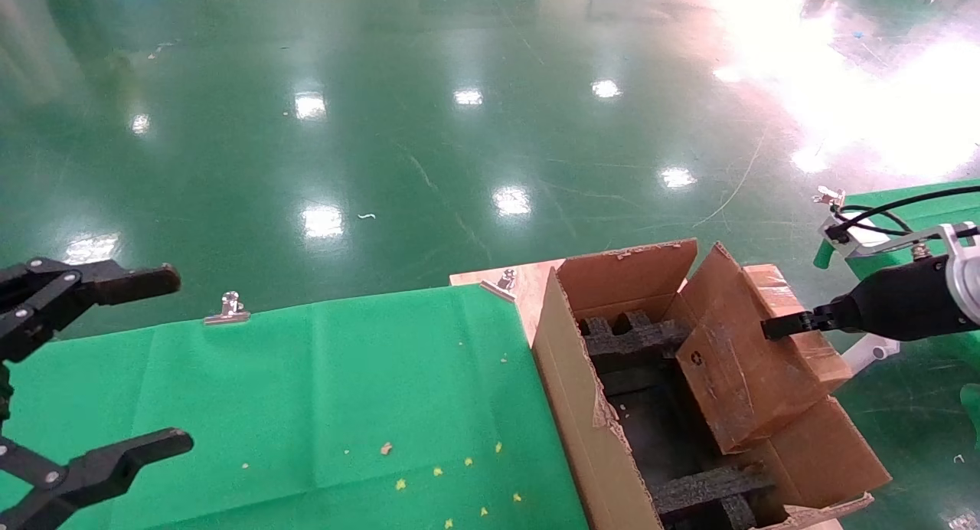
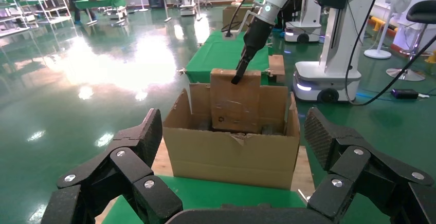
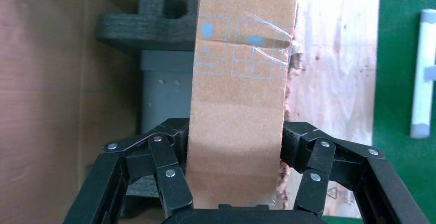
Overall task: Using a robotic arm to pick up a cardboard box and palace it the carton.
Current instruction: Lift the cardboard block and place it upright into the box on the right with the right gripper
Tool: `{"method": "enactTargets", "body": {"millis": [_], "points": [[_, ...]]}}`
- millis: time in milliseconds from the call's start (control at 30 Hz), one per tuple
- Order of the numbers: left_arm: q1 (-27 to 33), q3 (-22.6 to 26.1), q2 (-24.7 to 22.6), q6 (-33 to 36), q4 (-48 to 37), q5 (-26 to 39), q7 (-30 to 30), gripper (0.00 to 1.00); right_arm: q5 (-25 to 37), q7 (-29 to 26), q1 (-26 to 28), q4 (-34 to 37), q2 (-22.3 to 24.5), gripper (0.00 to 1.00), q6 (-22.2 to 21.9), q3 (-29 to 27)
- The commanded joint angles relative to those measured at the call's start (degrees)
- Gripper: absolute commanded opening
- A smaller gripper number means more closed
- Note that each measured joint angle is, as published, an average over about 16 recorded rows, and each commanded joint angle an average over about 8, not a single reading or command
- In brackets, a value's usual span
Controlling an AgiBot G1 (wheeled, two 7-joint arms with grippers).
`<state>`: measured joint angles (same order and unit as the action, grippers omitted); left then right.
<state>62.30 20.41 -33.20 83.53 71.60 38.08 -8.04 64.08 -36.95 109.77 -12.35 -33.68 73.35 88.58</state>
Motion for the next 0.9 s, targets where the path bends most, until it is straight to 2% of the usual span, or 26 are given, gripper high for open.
{"method": "enactTargets", "body": {"millis": [33, 667, 900], "points": [[0.0, 0.0, 0.0, 0.0, 0.0, 0.0, 0.0, 1.0, 0.5, -1.8, -0.3, -0.3, -0.3, 0.0, -0.9, 0.3], [0.0, 0.0, 0.0, 0.0, 0.0, 0.0, 0.0, 1.0, 3.0, -10.5, -6.4, -15.1, 1.6, 0.0, -13.3, 2.2], [0.0, 0.0, 0.0, 0.0, 0.0, 0.0, 0.0, 1.0, 3.4, -12.9, -9.8, -18.2, 1.2, 0.0, -17.9, 2.9]]}}
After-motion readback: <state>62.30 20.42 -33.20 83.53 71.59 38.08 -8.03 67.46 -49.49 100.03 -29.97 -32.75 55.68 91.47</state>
